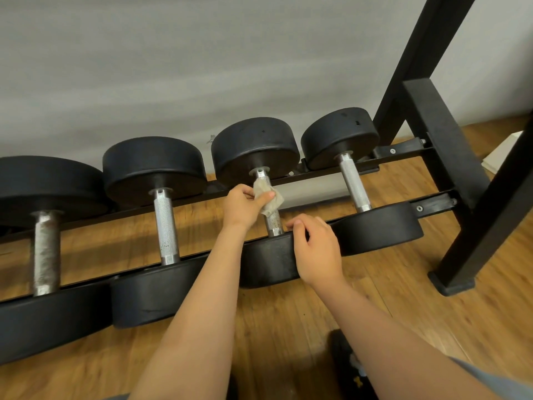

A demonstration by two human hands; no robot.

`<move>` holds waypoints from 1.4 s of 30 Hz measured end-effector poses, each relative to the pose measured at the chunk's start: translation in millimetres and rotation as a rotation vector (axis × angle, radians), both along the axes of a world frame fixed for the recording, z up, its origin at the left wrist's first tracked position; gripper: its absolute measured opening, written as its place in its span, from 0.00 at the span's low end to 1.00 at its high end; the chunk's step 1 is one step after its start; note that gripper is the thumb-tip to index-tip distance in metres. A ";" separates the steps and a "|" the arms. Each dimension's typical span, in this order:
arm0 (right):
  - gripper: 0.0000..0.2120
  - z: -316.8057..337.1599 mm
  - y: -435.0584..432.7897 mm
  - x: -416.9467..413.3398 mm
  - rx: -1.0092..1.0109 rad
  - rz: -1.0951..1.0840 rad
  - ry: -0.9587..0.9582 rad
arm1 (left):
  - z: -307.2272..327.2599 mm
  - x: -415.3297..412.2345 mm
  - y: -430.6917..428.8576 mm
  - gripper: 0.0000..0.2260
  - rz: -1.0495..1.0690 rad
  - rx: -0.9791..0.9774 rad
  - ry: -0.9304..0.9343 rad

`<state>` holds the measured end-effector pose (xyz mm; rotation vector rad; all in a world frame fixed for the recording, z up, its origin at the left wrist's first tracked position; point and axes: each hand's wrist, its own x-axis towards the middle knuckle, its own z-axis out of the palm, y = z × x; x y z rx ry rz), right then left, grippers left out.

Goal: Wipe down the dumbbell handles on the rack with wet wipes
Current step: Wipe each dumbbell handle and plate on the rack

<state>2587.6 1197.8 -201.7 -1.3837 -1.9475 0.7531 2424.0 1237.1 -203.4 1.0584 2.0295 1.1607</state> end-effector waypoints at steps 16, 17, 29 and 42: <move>0.14 0.3 -1.0 0.8 0.001 0.006 0.019 | 2.1 6.7 -12.3 0.21 -0.073 -0.030 0.000; 0.14 0.5 -1.1 1.0 0.001 0.006 0.018 | 0.3 5.3 -14.1 0.19 -0.083 -0.032 -0.010; 0.15 2.0 -1.8 1.1 -0.001 0.006 0.004 | 2.0 -0.8 -21.0 0.15 -0.202 -0.089 -0.139; 0.14 2.7 -0.7 1.2 -0.017 0.014 -0.002 | 1.0 -7.7 -32.9 0.11 -0.377 -0.383 -0.116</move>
